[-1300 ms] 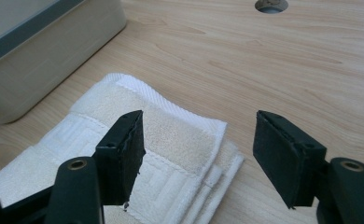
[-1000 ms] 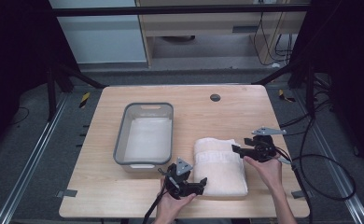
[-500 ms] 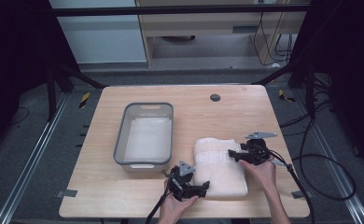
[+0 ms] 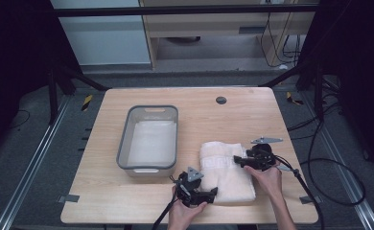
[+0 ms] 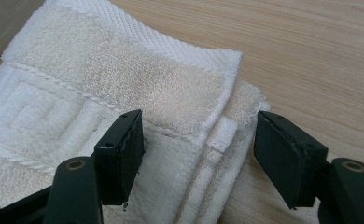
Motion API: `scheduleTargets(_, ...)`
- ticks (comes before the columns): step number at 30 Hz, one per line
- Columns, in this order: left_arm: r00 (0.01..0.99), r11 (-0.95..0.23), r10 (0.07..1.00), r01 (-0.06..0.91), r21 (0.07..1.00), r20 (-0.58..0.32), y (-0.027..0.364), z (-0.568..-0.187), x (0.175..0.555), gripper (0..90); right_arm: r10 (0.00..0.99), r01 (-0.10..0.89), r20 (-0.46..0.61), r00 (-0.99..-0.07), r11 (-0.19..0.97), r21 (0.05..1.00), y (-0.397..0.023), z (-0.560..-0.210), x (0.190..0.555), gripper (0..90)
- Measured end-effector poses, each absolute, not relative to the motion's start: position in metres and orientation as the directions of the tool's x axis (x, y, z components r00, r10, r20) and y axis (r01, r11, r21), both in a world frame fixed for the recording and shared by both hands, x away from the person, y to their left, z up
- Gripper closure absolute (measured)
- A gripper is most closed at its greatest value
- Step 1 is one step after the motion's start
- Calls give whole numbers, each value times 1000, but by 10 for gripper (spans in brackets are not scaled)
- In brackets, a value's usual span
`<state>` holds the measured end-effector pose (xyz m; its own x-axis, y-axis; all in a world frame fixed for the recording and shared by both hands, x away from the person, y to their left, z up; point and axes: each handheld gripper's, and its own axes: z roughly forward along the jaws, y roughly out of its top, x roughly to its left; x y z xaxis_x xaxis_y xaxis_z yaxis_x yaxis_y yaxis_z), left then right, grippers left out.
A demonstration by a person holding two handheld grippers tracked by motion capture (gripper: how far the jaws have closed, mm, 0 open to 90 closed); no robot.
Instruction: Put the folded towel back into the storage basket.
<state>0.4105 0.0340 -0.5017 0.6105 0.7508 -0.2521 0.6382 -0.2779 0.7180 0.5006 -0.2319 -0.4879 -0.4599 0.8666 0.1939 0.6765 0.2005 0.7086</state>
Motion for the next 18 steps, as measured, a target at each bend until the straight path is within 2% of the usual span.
scheduleTargets(18,587,-246,744,685,685,-319,32,-500,408,443,866,731,266,-424,153,665,-230,-495,504,349)
